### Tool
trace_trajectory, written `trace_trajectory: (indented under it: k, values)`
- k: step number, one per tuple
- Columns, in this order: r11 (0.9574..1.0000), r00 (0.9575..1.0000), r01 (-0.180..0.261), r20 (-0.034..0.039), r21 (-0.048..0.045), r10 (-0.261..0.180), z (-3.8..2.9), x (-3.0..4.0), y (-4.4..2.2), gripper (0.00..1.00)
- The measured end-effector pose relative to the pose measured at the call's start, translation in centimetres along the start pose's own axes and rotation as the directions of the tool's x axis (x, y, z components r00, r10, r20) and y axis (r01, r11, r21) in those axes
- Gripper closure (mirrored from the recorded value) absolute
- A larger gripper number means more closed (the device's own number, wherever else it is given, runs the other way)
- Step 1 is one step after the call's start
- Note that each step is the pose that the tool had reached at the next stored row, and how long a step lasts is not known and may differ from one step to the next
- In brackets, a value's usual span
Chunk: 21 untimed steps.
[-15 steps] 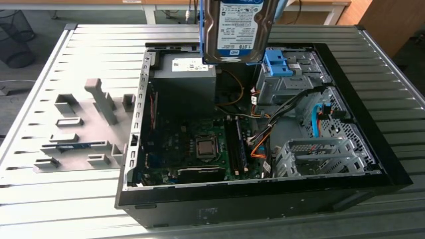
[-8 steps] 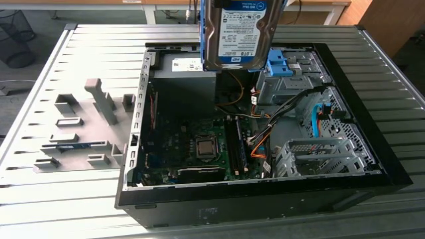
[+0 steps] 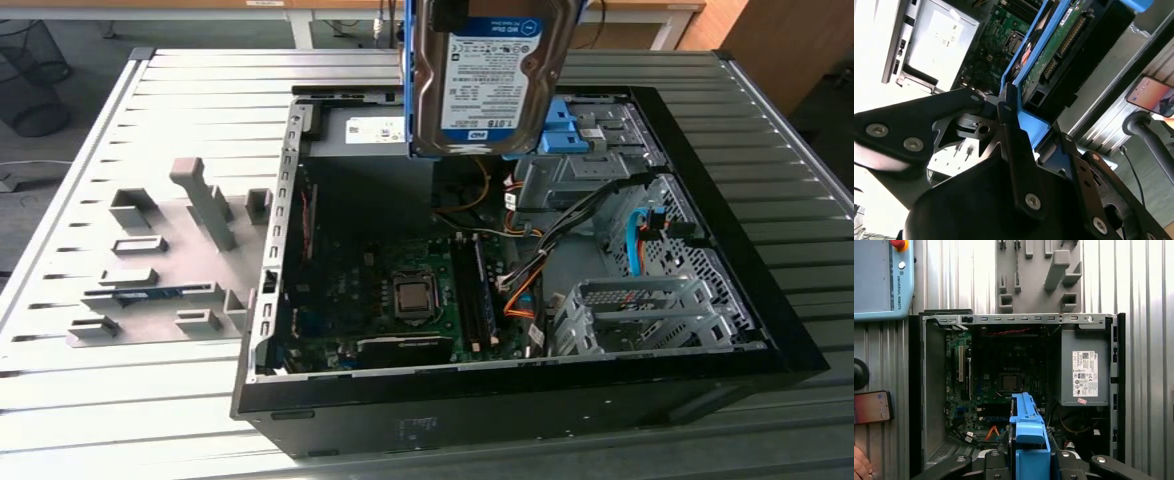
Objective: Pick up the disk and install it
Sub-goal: 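Insert the disk into the insertion slot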
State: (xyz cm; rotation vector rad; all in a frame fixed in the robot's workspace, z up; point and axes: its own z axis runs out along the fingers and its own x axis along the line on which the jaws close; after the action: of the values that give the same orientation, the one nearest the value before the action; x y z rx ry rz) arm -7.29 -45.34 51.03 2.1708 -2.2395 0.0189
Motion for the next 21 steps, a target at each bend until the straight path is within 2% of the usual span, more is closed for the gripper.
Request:
trace_trajectory:
  k: [16,21]
  values:
    - [1.0000,1.0000,0.000,0.0000,0.0001,0.000,0.19,2.97,-0.09,0.63]
    - [1.0000,1.0000,0.000,0.0000,0.0000,0.000,0.21,3.29,-0.10,0.63]
